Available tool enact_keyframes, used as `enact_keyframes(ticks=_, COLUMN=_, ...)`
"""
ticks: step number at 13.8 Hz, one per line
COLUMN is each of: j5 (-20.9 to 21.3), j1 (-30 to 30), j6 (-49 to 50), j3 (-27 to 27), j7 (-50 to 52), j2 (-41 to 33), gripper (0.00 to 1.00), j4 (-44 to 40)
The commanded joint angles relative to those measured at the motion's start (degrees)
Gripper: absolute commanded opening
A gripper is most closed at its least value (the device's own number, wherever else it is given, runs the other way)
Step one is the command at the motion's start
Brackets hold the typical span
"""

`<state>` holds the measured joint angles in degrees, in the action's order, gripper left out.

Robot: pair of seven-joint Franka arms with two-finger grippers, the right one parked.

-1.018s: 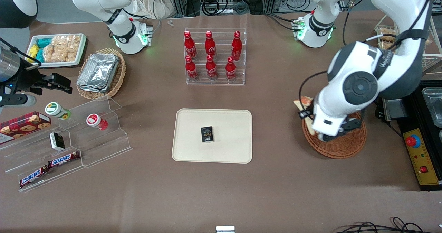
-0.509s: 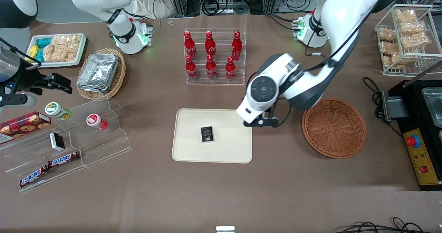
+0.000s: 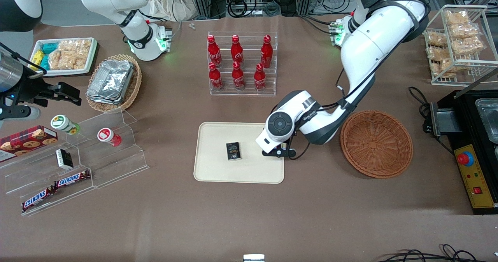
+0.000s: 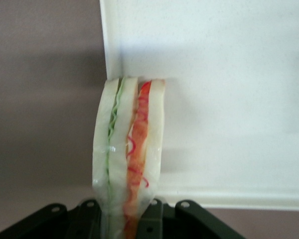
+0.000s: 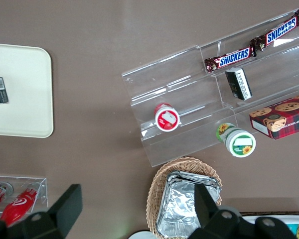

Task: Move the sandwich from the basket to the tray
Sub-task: 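Lower the sandwich onto the tray beside the black item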

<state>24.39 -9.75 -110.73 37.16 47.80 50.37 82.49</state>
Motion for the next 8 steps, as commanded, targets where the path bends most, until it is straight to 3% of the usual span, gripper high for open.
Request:
enact_keyframes(ticks=1, j5=0.8, j1=-3.7, j6=0.2, j3=-3.0, j7=-0.2, j2=1.3, gripper=0.02, j4=-4.1)
enact_keyframes(ticks=8, j5=0.7, j1=-3.6, j6=0.2, j3=-3.1, j7=0.0, j2=2.1, gripper=0.06, j4=-7.9)
